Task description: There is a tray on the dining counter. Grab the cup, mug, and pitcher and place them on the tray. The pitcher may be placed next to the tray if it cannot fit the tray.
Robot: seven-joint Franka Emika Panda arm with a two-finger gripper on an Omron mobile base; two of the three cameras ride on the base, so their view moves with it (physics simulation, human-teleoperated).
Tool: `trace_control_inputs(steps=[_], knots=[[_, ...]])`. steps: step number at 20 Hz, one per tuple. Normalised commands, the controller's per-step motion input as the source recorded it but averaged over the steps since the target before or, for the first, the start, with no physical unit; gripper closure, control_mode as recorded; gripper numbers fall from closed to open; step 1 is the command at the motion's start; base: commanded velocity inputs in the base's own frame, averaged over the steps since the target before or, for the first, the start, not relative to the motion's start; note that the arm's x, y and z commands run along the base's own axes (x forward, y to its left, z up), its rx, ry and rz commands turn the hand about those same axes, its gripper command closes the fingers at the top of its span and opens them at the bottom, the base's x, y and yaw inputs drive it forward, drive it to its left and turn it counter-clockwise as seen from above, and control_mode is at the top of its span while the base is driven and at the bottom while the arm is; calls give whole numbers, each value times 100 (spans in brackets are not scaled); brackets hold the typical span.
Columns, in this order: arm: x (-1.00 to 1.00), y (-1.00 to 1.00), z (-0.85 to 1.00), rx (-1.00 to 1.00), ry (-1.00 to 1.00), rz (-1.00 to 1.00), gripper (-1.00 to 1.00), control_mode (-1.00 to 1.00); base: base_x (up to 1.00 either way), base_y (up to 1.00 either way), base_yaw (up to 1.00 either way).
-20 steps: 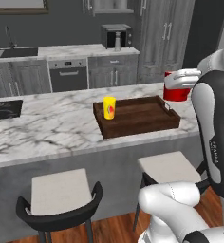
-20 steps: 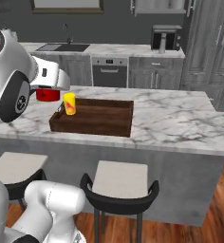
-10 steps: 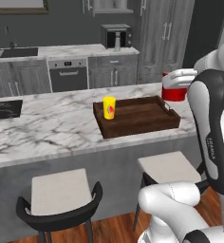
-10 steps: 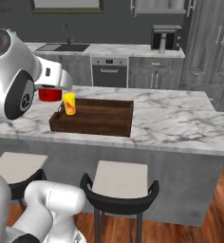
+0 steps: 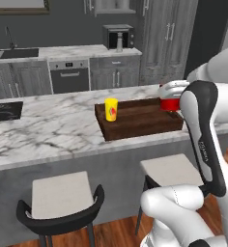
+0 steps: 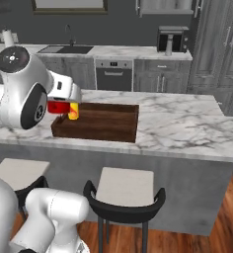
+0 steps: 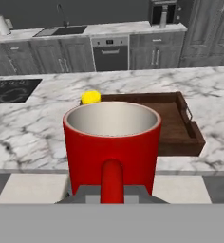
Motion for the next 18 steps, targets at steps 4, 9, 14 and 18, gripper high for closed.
trace_control_inputs(steps=[4, 9, 14, 18], knots=[[39, 0, -31, 0, 0, 0, 100, -100, 0, 0, 0], [53, 0, -12, 0, -1, 0, 100, -100, 0, 0, 0], [47, 0, -15, 0, -2, 2, 100, -100, 0, 0, 0], [60, 0, -31, 0, 0, 3, 100, -100, 0, 0, 0]])
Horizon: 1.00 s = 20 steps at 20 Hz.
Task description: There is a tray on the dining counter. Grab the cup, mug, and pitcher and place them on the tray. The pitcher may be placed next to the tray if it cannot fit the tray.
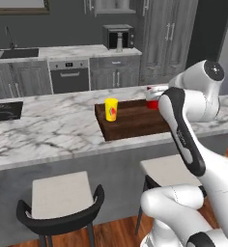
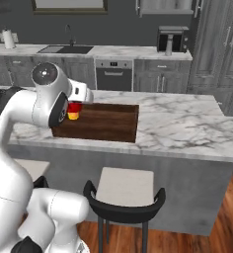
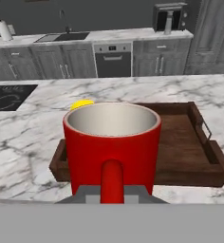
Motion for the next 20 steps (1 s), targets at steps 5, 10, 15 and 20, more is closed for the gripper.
trace_control_inputs(steps=[5, 10, 15, 20], knots=[[58, 0, -39, 0, 0, 2, 100, -100, 0, 0, 0], [45, 1, -44, 0, 0, 3, 100, -100, 0, 0, 0], [38, 16, -32, 0, 0, 0, 100, -100, 0, 0, 0], [22, 4, -23, 0, 0, 4, 100, -100, 0, 0, 0]])
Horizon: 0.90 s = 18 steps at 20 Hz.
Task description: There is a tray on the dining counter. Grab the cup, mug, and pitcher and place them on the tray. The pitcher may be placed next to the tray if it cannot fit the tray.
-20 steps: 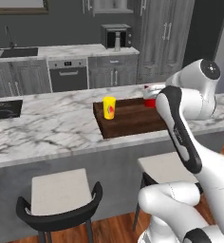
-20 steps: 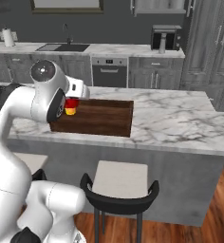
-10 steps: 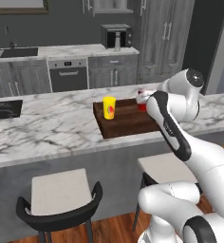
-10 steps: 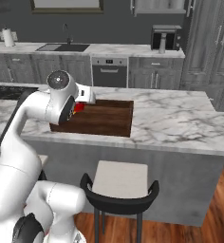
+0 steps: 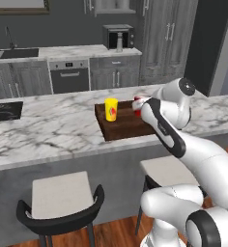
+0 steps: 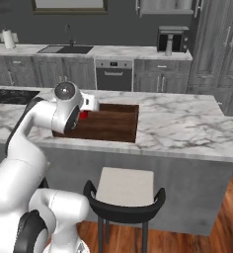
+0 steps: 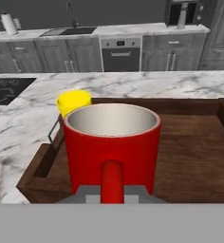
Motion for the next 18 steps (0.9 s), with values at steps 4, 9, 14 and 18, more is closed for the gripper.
trace_control_inputs(steps=[4, 9, 14, 18], knots=[[16, 0, -23, 0, 0, 12, 100, -100, 0, 0, 0], [13, 1, -23, 0, 0, 10, 100, -100, 0, 0, 0], [14, 12, -9, 0, 2, 1, 100, -100, 0, 0, 0], [25, 12, 0, 0, 0, 0, 100, -100, 0, 0, 0]])
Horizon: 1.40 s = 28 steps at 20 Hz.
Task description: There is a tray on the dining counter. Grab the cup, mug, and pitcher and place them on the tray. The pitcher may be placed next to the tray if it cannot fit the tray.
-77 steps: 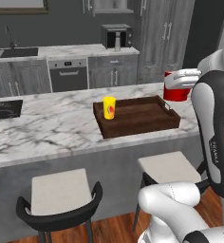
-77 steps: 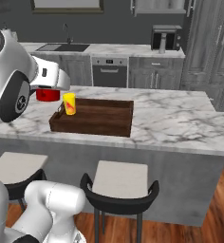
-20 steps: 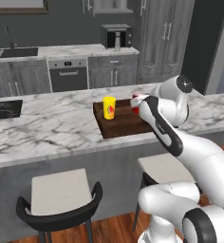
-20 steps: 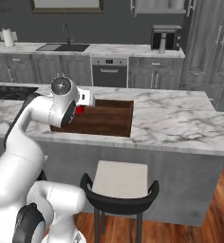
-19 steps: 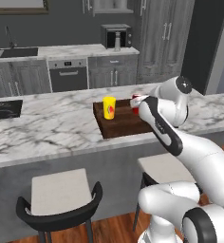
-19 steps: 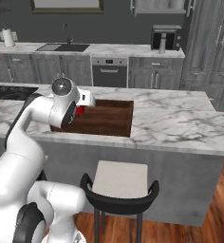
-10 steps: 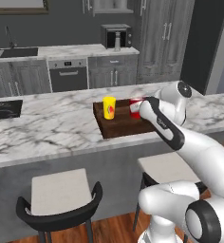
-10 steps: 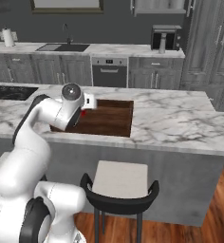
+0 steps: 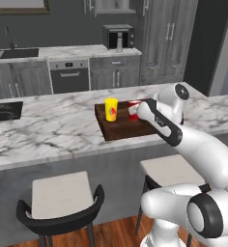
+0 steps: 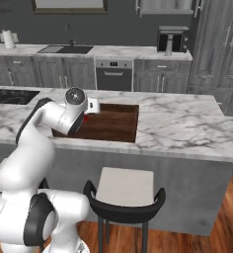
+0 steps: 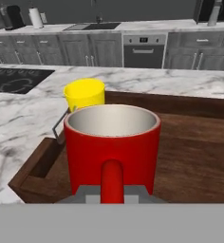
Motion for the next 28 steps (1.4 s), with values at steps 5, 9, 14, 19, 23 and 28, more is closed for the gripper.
trace_control_inputs(steps=[5, 9, 14, 19, 23, 28], knots=[[27, 4, -10, 0, 0, 0, 100, -100, 0, 0, 0], [18, 0, -22, 0, 0, 0, 100, -100, 0, 0, 0], [13, 0, -29, 0, -1, 0, 100, -100, 0, 0, 0], [16, 0, -18, 0, 0, 0, 100, -100, 0, 0, 0], [18, 0, -9, 0, 0, 0, 100, -100, 0, 0, 0], [17, 0, -10, 0, 0, 0, 100, -100, 0, 0, 0]])
